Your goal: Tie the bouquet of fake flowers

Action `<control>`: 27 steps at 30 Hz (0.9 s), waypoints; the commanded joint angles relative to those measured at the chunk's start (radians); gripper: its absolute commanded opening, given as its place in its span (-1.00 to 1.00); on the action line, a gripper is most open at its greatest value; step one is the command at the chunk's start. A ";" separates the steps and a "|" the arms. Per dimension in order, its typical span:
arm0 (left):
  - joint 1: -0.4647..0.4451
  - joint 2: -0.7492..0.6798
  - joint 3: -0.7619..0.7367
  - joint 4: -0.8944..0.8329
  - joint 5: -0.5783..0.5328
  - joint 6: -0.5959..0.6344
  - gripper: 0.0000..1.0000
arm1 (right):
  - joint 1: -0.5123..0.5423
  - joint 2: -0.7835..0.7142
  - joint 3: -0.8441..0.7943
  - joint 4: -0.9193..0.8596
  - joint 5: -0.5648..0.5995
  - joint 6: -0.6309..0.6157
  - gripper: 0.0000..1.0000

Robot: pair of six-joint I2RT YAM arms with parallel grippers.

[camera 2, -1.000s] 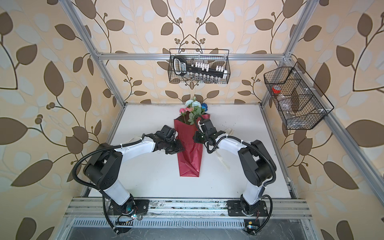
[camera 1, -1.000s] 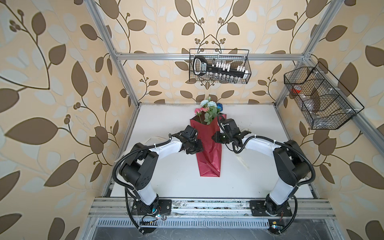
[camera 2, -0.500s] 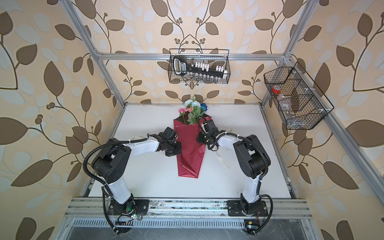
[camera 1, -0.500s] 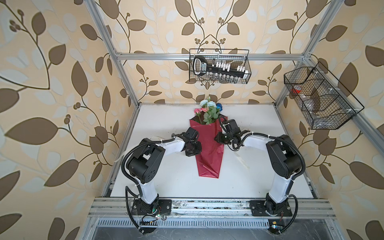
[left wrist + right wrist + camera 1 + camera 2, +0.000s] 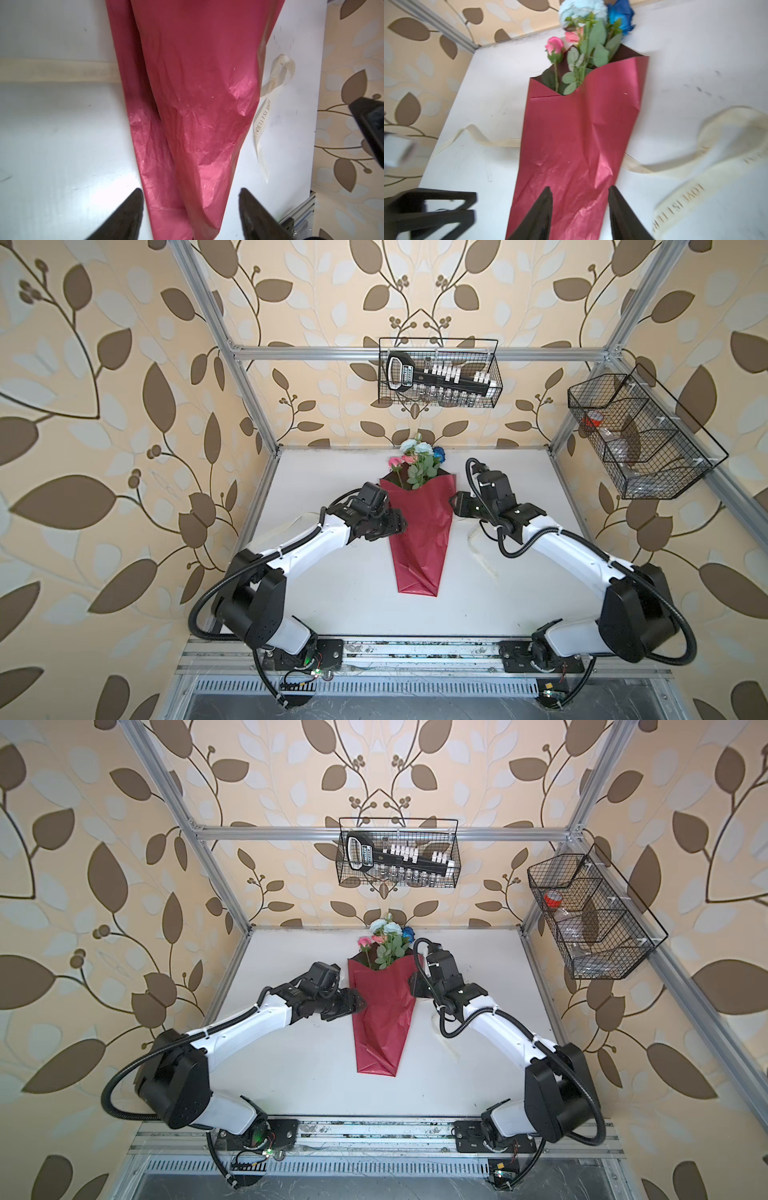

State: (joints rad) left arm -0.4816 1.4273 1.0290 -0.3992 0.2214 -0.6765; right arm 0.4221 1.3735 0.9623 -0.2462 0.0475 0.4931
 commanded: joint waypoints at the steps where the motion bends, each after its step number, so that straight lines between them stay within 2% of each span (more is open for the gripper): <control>1: 0.163 -0.110 -0.021 -0.094 -0.065 0.011 0.94 | -0.005 -0.060 -0.116 -0.158 0.176 0.002 0.01; 4: 0.372 -0.170 -0.077 -0.111 -0.082 -0.007 0.98 | -0.006 -0.137 -0.186 -0.190 0.216 0.005 0.12; 8: 0.624 -0.158 -0.136 -0.066 -0.049 -0.047 0.98 | -0.009 -0.188 -0.239 -0.212 0.269 0.015 0.43; 12: 0.767 -0.047 -0.126 -0.062 -0.005 -0.130 0.95 | -0.040 -0.186 -0.250 -0.215 0.277 0.021 0.72; 15: 0.821 0.022 -0.121 -0.043 -0.008 -0.216 0.95 | -0.072 -0.184 -0.254 -0.215 0.282 0.023 0.98; 19: 0.842 0.088 -0.117 0.008 -0.060 -0.312 0.95 | -0.126 -0.197 -0.273 -0.195 0.260 0.002 0.99; 22: 0.842 0.142 -0.103 0.048 -0.075 -0.393 0.95 | -0.183 -0.187 -0.281 -0.170 0.186 -0.020 0.99; 27: 0.843 0.250 -0.050 0.071 -0.074 -0.497 0.74 | -0.243 -0.162 -0.263 -0.166 0.158 -0.023 0.99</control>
State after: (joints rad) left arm 0.3599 1.6432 0.9260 -0.3603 0.1734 -1.0664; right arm 0.1951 1.1957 0.6933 -0.4210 0.2382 0.4873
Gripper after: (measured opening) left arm 0.885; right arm 0.994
